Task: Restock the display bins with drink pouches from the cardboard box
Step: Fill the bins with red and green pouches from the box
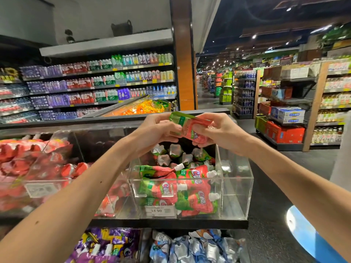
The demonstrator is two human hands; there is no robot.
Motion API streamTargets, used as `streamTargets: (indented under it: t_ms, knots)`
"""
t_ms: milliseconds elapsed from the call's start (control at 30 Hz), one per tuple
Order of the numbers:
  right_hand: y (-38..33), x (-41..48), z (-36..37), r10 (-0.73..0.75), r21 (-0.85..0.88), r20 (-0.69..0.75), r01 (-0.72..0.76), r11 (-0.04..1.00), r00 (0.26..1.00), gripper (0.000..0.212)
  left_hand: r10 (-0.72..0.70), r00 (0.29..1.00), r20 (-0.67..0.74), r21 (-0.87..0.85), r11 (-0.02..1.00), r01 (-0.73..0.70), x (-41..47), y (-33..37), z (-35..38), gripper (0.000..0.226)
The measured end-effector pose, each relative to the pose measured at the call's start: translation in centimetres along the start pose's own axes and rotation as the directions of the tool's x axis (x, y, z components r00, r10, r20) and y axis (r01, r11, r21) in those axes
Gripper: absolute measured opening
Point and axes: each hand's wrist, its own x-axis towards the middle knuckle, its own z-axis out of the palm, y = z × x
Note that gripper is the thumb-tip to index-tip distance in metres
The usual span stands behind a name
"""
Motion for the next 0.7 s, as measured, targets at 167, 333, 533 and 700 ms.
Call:
streamTargets:
  t_ms: [167, 333, 533, 700]
  knots:
    - [1.2, 0.8, 0.0, -0.175, -0.559, -0.049, 0.118, 0.821, 0.983, 0.030, 0.270, 0.957, -0.106, 0.587, 0.794, -0.159, -0.1, -0.6, 0.2, 0.044]
    - [0.7, 0.7, 1.5, -0.117, -0.540, -0.041, 0.076, 0.838, 0.992, 0.047, 0.439, 0.894, -0.094, 0.760, 0.612, -0.220, 1.1, -1.9, 1.9, 0.054]
    - [2.1, 3.5, 1.8, 0.124, -0.522, -0.146, -0.183, 0.833, 0.982, 0.033, 0.402, 0.915, -0.030, 0.848, 0.495, -0.189, 3.4, -4.7, 2.8, 0.031]
    - [3.4, 6.1, 3.7, 0.208, -0.539, -0.279, -0.332, 0.774, 0.938, 0.030, 0.312, 0.948, -0.060, 0.849, 0.516, -0.116, 4.9, -6.6, 2.4, 0.044]
